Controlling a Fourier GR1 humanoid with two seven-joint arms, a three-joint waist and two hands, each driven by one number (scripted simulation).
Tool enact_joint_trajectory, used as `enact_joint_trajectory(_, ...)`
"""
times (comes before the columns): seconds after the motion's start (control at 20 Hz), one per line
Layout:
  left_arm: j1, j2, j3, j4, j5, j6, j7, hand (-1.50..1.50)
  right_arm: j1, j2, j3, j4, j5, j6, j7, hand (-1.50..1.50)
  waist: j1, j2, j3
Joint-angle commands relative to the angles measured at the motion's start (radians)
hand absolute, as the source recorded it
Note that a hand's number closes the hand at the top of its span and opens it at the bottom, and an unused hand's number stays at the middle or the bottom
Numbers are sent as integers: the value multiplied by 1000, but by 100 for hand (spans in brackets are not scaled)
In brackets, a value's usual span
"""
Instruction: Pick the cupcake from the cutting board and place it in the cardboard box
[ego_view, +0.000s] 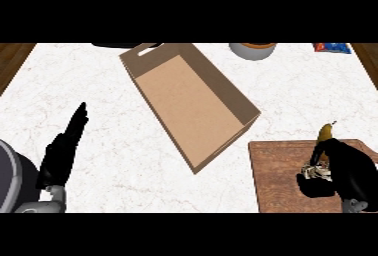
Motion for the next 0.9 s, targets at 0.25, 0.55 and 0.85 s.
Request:
enact_joint_trajectory(0.25,28,16,27,-68,15,-20,52,0,-323,-82,-1,165,1,93,-233,150,-13,-1,5)
enact_joint_trajectory(0.55,33,13,24,-31,-8,-12,3,0,-340,9,-65,-2,-188,34,-351,150,-24,-5,5)
enact_joint_trajectory(0.85,21,-6,32,-5,-6,-3,-12,0,-408,87,-74,-107,-329,83,-366,150,-26,-3,4)
